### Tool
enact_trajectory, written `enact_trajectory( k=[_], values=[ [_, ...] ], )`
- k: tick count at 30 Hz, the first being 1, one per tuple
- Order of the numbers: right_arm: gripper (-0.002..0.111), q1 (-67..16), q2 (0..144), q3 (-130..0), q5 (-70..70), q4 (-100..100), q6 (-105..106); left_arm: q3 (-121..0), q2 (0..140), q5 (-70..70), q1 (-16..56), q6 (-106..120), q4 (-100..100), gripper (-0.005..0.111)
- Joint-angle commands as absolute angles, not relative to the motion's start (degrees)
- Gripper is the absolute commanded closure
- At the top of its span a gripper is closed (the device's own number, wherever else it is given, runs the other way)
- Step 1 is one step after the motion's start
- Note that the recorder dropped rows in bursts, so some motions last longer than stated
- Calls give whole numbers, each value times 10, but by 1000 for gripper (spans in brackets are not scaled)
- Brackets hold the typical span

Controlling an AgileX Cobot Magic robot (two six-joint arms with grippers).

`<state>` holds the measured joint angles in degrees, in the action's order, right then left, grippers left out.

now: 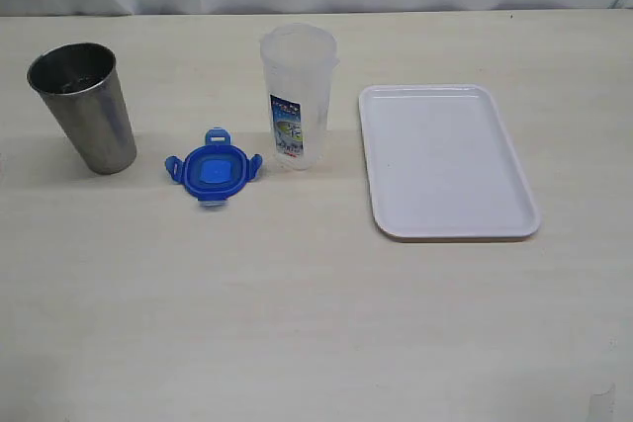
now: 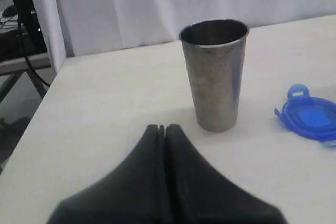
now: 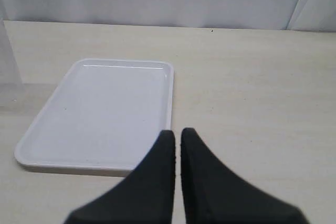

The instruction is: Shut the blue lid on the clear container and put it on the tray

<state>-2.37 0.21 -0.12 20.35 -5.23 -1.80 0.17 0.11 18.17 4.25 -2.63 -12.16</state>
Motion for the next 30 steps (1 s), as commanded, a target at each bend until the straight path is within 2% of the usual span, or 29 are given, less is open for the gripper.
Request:
enact_trajectory(
  k=[1, 5, 7, 10, 12, 14, 15, 17, 18, 25, 30],
  values=[
    [104, -21, 0, 0, 198, -52, -18, 0, 0, 60, 47, -28, -117, 107],
    [104, -21, 0, 0, 198, -52, -18, 0, 0, -81, 47, -30, -118, 107],
    [104, -21, 0, 0, 198, -52, -18, 0, 0, -196, 47, -89, -113, 107],
    [104, -21, 0, 0, 198, -52, -18, 0, 0, -228, 47, -186, -116, 106],
    [104, -21, 0, 0, 198, -52, -18, 0, 0, -231, 47, -188, -119, 97],
    [104, -21, 0, 0, 198, -52, -18, 0, 0, -231, 47, -188, -120, 69],
    [104, -21, 0, 0, 198, -52, -18, 0, 0, -237, 47, -187, -120, 40],
    [104, -21, 0, 0, 198, -52, -18, 0, 0, -254, 47, -175, -120, 11],
    [104, -21, 0, 0, 198, -52, -18, 0, 0, -262, 47, -174, -120, 1],
    [104, -21, 0, 0, 198, -52, -18, 0, 5, -287, 47, -173, -118, 2],
    [104, -21, 0, 0, 198, -52, -18, 0, 100, -339, 47, -159, -118, 2]
  ],
)
